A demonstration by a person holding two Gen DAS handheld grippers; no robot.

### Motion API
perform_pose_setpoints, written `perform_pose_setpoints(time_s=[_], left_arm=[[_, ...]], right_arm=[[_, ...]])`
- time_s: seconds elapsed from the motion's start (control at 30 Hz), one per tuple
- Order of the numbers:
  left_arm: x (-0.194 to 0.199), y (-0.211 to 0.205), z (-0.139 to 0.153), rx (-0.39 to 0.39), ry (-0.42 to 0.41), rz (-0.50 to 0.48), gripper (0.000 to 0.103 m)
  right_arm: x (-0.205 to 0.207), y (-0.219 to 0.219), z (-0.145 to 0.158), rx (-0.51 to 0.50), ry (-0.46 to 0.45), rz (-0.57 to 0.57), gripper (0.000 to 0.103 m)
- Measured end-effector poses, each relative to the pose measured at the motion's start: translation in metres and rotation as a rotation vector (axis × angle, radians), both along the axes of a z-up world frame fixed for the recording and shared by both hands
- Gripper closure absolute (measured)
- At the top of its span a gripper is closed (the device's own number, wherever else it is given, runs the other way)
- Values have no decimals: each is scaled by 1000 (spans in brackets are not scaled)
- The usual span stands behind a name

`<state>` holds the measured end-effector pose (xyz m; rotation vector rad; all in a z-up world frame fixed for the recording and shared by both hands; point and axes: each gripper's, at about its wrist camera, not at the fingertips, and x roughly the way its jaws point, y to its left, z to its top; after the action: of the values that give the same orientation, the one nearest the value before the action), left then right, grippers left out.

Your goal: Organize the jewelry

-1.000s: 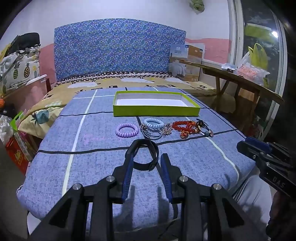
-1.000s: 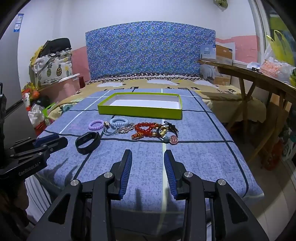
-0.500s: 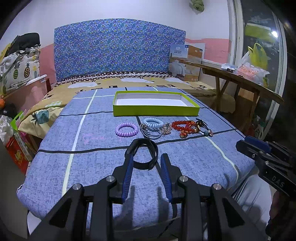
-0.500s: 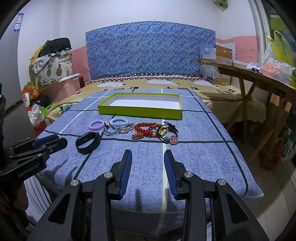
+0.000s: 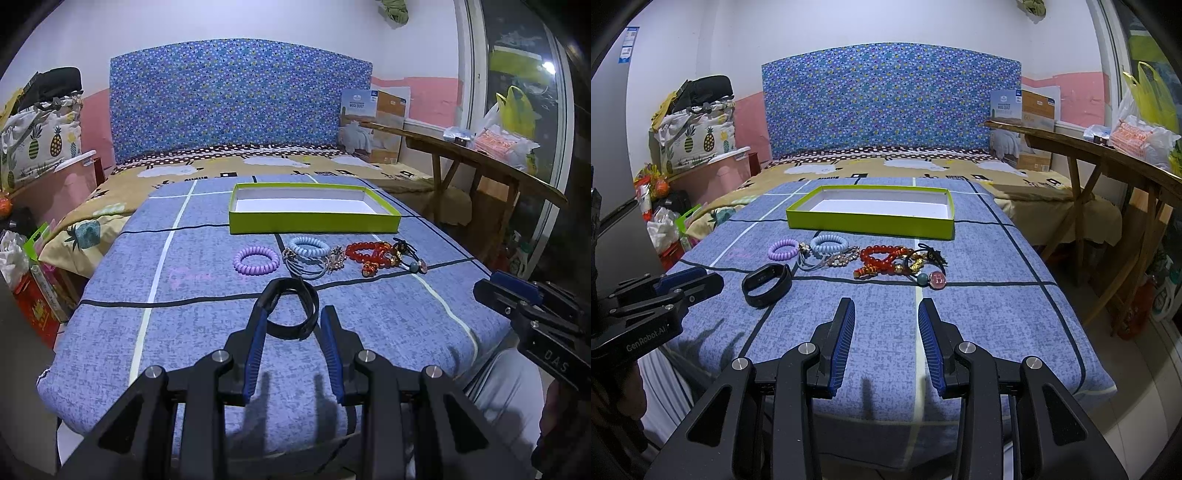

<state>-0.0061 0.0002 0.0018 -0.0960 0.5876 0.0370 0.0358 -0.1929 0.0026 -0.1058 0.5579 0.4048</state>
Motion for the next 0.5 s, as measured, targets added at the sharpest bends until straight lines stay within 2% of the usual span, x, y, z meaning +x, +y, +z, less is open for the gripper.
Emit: perform_pose_setpoints(time_s=[0.5], left_arm=[[-1,0,3,20,-14,11,71]], right_arm=[[-1,0,1,0,0,0,66]])
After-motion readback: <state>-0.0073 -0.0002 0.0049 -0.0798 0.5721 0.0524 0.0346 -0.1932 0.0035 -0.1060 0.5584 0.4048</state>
